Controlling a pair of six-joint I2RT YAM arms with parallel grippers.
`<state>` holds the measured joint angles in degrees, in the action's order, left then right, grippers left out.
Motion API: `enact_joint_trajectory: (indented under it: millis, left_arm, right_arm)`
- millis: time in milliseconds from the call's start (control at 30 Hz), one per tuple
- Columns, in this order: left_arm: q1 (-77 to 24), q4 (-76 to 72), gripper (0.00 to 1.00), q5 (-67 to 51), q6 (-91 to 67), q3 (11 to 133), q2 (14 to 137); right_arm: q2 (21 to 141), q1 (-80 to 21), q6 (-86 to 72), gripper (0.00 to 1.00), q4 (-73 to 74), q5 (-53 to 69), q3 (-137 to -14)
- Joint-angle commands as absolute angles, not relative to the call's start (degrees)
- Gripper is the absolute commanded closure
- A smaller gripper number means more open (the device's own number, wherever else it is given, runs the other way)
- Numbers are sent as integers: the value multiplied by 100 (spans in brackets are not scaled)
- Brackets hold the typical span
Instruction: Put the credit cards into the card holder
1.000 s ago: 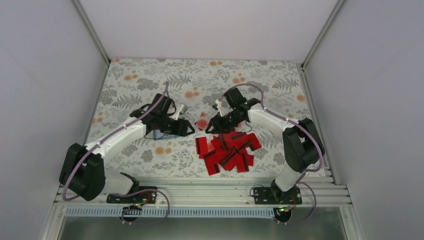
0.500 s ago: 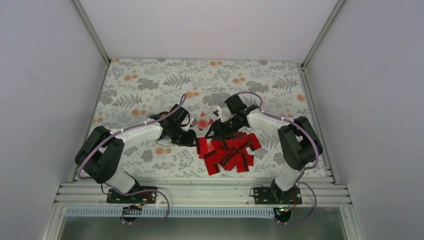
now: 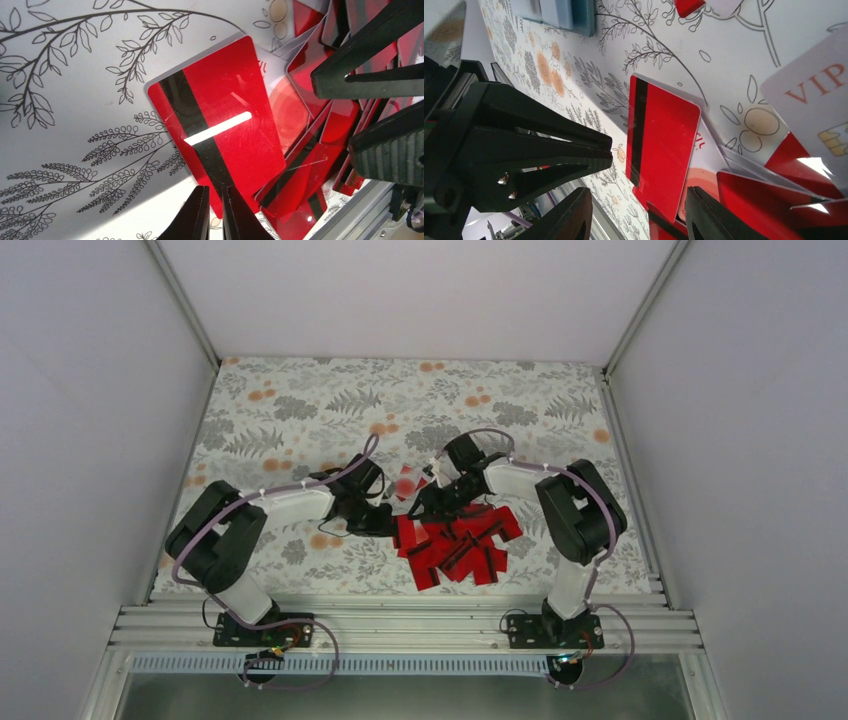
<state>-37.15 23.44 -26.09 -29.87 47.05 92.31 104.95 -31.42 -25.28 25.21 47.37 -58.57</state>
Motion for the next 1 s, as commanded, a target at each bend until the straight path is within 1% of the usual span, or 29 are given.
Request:
enact_joint_trajectory:
  millis: [0,300,600,967]
  left_arm:
    - [-3739,2252,93,-2592,-2944,4905,9415]
    - [-3740,2362,97,-2497,-2670,5116,9856]
    - [-3745,2276,98,-2362,-2546,4876,10041]
    - [-3744,2281,98,-2373,-2335,4921,10236]
  right_arm:
    - [10688,-3089,-2418,52,2333,4805,-6095]
    - [10842,-3071,-2309,53,2337,4869,-6239]
    - [11158,-3041,-2069,52,2330,4907,-6218]
    - [11472,-3041,-2166,53,2207,5070,-6236]
